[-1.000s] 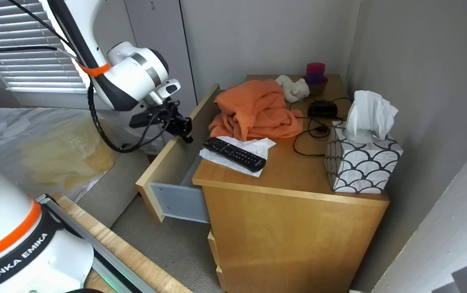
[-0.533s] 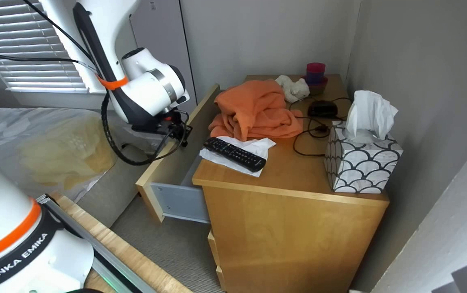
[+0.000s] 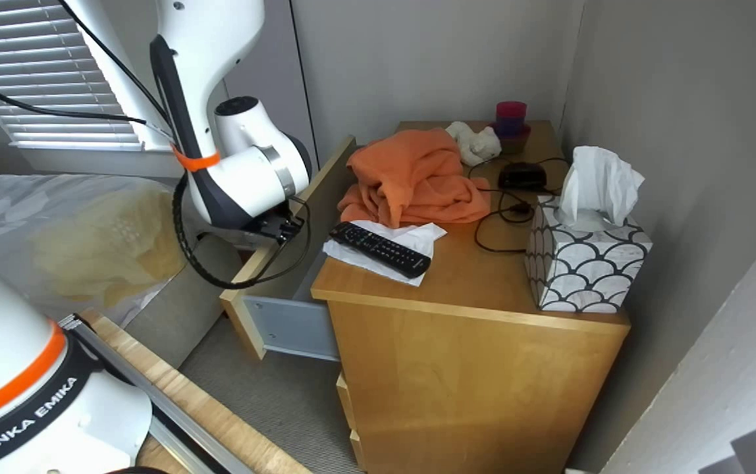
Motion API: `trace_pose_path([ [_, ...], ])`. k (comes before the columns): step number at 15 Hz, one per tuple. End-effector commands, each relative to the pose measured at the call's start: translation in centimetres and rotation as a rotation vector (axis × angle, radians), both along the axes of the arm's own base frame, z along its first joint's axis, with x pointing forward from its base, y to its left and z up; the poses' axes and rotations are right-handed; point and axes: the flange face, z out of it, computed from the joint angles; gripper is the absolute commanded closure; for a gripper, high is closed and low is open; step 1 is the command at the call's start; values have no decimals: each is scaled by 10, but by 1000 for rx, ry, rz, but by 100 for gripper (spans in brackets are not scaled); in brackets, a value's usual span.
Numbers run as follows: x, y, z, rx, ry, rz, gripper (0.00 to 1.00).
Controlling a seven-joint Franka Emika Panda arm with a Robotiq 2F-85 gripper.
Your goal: Open the topmost drawer
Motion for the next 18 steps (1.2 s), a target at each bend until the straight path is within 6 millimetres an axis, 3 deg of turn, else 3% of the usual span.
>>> trace_pose_path([
  [1, -10, 7, -11, 105, 18, 49, 100],
  [9, -15, 29, -9, 171, 7, 143, 100],
  [18, -14, 76, -14, 201, 18, 195, 100],
])
